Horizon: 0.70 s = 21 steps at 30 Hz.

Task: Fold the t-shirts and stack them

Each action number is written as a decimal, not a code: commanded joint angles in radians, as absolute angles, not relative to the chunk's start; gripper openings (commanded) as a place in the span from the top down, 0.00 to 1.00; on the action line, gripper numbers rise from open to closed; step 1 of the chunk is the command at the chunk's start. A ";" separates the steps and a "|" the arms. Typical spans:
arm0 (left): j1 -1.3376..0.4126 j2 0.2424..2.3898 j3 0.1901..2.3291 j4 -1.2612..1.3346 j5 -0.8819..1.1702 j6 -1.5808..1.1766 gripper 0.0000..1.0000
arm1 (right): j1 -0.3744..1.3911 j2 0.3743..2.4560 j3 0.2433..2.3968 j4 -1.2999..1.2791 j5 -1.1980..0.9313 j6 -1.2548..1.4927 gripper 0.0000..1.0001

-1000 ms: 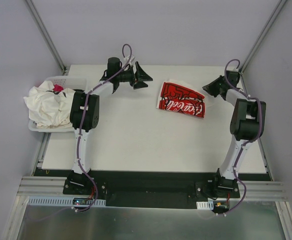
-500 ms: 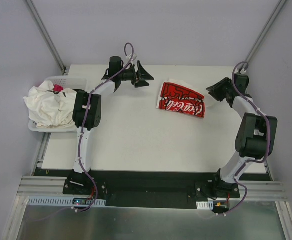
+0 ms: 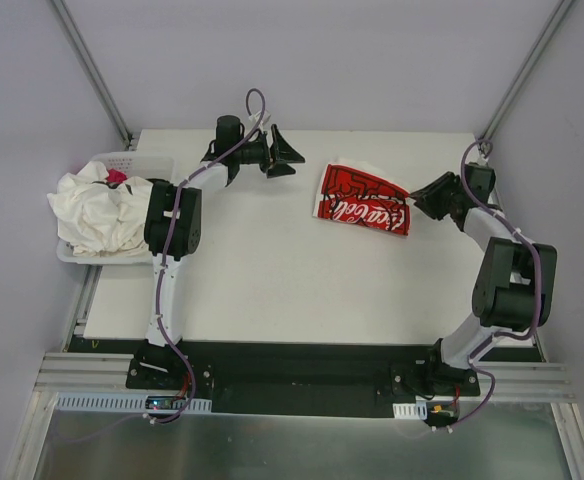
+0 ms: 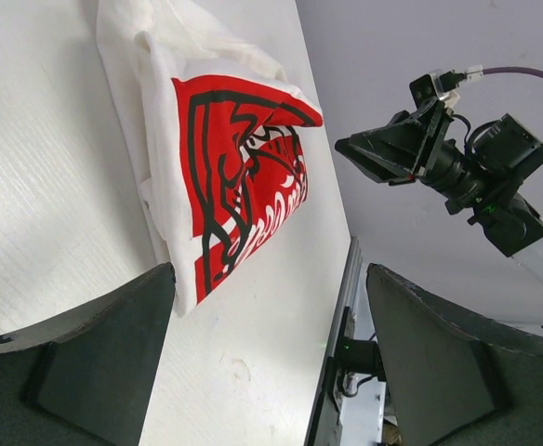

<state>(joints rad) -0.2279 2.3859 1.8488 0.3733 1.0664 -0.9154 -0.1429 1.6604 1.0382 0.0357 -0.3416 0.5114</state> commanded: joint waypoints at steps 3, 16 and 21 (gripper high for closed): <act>-0.225 2.292 1.835 0.416 1.097 -0.882 0.18 | -0.150 1.741 1.101 0.103 -0.353 0.518 0.65; -0.225 2.332 1.881 0.413 1.121 -0.899 0.17 | -0.147 1.850 1.210 0.120 -0.354 0.545 0.64; -0.224 2.344 1.896 0.411 1.123 -0.900 0.17 | -0.144 1.870 1.238 0.123 -0.354 0.546 0.64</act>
